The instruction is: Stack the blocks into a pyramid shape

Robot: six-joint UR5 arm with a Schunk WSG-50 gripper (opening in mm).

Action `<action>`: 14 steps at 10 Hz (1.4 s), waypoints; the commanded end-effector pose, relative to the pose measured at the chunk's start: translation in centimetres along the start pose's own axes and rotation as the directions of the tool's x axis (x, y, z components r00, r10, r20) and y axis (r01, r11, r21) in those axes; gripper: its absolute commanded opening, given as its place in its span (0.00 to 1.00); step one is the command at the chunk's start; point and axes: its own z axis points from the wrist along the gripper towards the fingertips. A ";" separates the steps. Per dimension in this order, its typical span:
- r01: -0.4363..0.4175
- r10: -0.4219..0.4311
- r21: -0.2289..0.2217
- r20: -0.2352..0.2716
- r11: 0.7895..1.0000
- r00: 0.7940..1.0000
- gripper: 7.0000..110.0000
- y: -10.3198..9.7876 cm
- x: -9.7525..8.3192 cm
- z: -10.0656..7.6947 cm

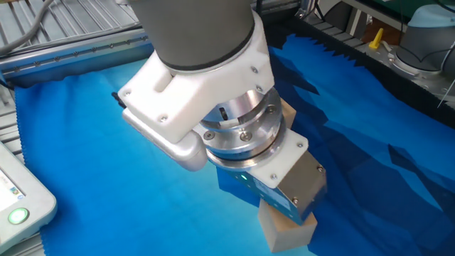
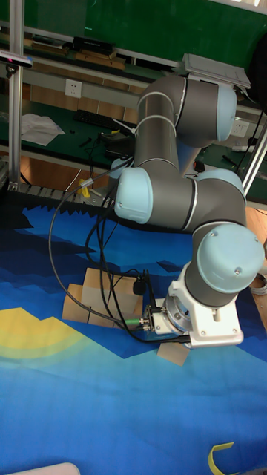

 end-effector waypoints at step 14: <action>-0.060 0.059 0.030 0.025 0.998 0.998 0.00 -0.5 0.1 0.1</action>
